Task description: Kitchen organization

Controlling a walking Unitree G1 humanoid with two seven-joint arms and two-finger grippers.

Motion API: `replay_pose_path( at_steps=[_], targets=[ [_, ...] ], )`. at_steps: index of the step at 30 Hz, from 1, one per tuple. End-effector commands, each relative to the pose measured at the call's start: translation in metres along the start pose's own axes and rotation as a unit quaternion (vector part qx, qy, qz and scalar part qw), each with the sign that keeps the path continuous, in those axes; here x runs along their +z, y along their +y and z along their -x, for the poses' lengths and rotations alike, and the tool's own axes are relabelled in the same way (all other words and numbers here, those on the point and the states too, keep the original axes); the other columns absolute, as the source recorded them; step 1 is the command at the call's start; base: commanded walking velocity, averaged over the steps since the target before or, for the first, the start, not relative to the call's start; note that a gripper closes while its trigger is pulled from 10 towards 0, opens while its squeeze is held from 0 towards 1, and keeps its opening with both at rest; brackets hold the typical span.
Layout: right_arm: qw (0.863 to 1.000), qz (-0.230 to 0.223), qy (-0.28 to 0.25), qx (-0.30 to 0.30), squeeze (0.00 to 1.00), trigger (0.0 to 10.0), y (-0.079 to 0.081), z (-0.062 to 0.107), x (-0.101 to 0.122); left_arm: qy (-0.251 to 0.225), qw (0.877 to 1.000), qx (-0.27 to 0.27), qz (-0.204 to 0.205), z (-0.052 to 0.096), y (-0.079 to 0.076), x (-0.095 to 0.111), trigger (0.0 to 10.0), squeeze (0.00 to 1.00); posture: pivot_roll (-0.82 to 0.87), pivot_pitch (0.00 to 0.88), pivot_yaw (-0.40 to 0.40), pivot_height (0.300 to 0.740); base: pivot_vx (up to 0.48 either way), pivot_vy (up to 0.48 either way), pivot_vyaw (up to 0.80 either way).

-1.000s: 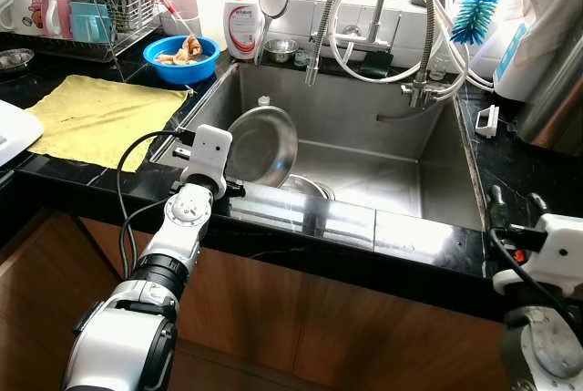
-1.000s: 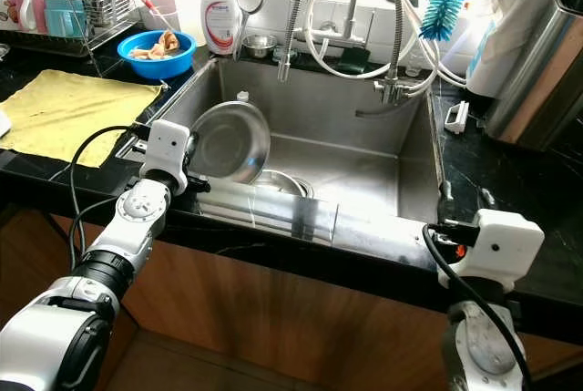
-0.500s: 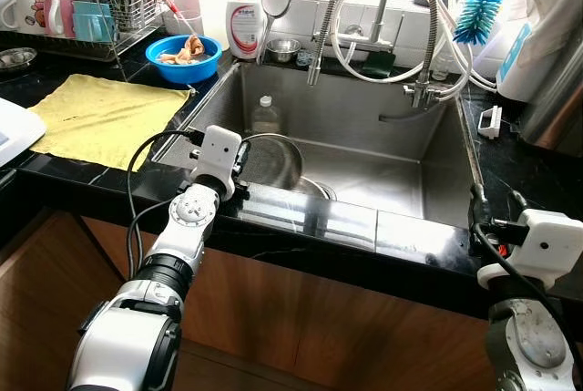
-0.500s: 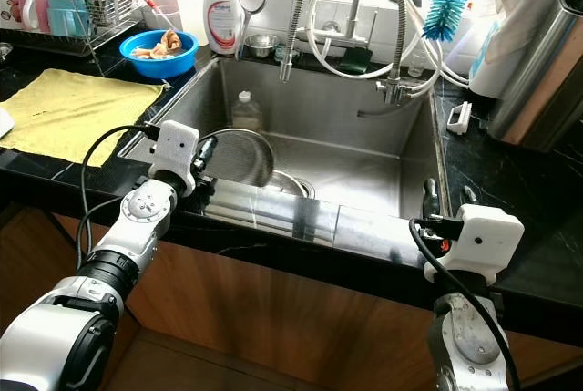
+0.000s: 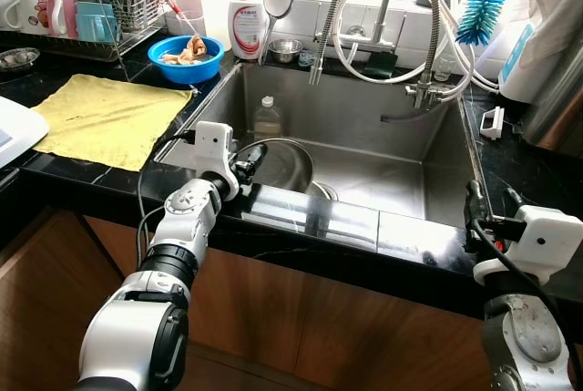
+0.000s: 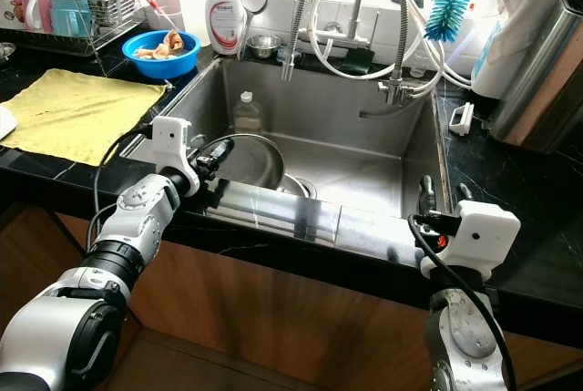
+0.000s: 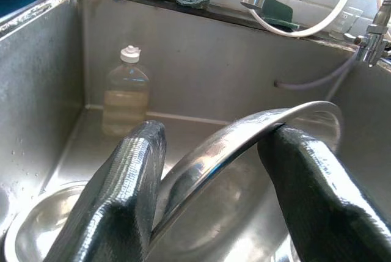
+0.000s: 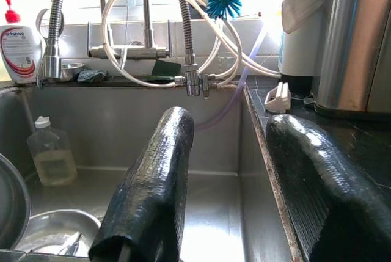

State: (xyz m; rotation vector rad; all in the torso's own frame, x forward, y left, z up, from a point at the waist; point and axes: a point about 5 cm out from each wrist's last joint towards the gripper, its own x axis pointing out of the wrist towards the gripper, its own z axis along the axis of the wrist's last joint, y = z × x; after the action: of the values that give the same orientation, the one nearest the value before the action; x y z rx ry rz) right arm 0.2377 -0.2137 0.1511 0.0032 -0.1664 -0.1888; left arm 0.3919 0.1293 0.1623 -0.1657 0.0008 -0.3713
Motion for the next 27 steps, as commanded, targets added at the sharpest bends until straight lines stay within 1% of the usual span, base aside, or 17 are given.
replay_pose_path(
  at_steps=[1, 4, 5, 6, 7, 9, 11, 12, 15, 17, 18, 19, 24, 27],
  targets=[
    [1.000, -0.005, 0.008, 0.004, 0.00, 10.0, 0.001, -0.001, -0.002, 0.004, 1.000, -0.006, 0.016, -0.001, -0.001, 0.002, 10.0, 0.00, 0.05, 0.000, -0.015, 0.740, 0.000, 0.000, 0.00],
    [1.000, -0.007, 0.011, 0.008, 0.00, 10.0, 0.000, -0.003, -0.001, 0.002, 1.000, -0.013, 0.025, -0.002, -0.001, 0.004, 10.0, 0.00, 0.05, 0.000, -0.016, 0.740, 0.000, 0.000, 0.00],
    [1.000, -0.009, 0.011, 0.007, 0.00, 10.0, 0.000, -0.003, -0.001, 0.003, 0.999, -0.017, 0.035, -0.002, -0.002, 0.005, 10.0, 0.00, 0.05, 0.000, -0.017, 0.740, 0.000, 0.000, 0.00],
    [1.000, -0.013, 0.010, 0.005, 0.00, 10.0, -0.001, -0.005, 0.000, 0.004, 0.998, -0.021, 0.066, -0.004, -0.002, 0.006, 10.0, 0.00, 0.05, 0.000, -0.017, 0.740, 0.000, 0.000, 0.00],
    [1.000, -0.018, 0.010, 0.005, 0.00, 10.0, -0.002, -0.005, 0.000, 0.012, 0.996, -0.032, 0.082, -0.006, -0.004, 0.008, 10.0, 0.00, 0.05, 0.000, -0.015, 0.740, 0.000, 0.000, 0.00],
    [1.000, -0.021, 0.011, 0.006, 0.00, 10.0, -0.002, -0.006, 0.001, 0.033, 0.995, -0.052, 0.079, -0.008, -0.009, 0.008, 10.0, 0.00, 0.05, 0.000, -0.015, 0.740, 0.000, 0.000, 0.00],
    [1.000, -0.020, 0.012, 0.007, 0.00, 10.0, -0.002, -0.007, 0.000, 0.051, 0.993, -0.060, 0.091, -0.010, -0.012, 0.007, 10.0, 0.00, 0.05, 0.000, -0.015, 0.740, 0.000, 0.000, 0.00],
    [1.000, -0.021, 0.013, 0.010, 0.00, 10.0, -0.001, -0.007, 0.000, 0.050, 0.993, -0.070, 0.079, -0.011, -0.014, 0.009, 10.0, 0.00, 0.05, 0.000, -0.011, 0.740, 0.000, 0.000, 0.00],
    [1.000, -0.021, 0.016, 0.016, 0.00, 10.0, 0.001, -0.008, 0.000, 0.051, 0.992, -0.085, 0.075, -0.013, -0.018, 0.013, 10.0, 0.00, 0.05, 0.000, -0.010, 0.740, 0.000, 0.000, 0.00],
    [0.999, -0.023, 0.016, 0.018, 0.00, 10.0, 0.002, -0.008, 0.000, 0.057, 0.992, -0.091, 0.070, -0.013, -0.018, 0.014, 10.0, 0.00, 0.05, 0.000, -0.008, 0.740, 0.000, 0.000, 0.00],
    [0.999, -0.024, 0.017, 0.020, 0.00, 10.0, 0.002, -0.009, 0.000, 0.066, 0.991, -0.102, 0.058, -0.014, -0.018, 0.016, 10.0, 0.00, 0.05, 0.000, -0.007, 0.740, 0.000, 0.000, 0.00],
    [0.999, -0.024, 0.017, 0.021, 0.00, 10.0, 0.002, -0.009, 0.000, 0.070, 0.990, -0.105, 0.056, -0.014, -0.018, 0.016, 10.0, 0.00, 0.05, 0.000, -0.007, 0.740, 0.000, 0.000, 0.00],
    [0.999, -0.022, 0.019, 0.022, 0.00, 10.0, 0.002, -0.009, 0.000, 0.068, 0.990, -0.108, 0.053, -0.014, -0.016, 0.022, 10.0, 0.00, 0.05, 0.000, -0.002, 0.740, 0.000, 0.000, 0.00],
    [0.999, -0.023, 0.018, 0.019, 0.00, 10.0, 0.002, -0.009, 0.000, 0.062, 0.992, -0.106, 0.042, -0.015, -0.016, 0.025, 10.0, 0.00, 0.05, 0.000, -0.002, 0.740, 0.000, 0.000, 0.00]
  ],
)
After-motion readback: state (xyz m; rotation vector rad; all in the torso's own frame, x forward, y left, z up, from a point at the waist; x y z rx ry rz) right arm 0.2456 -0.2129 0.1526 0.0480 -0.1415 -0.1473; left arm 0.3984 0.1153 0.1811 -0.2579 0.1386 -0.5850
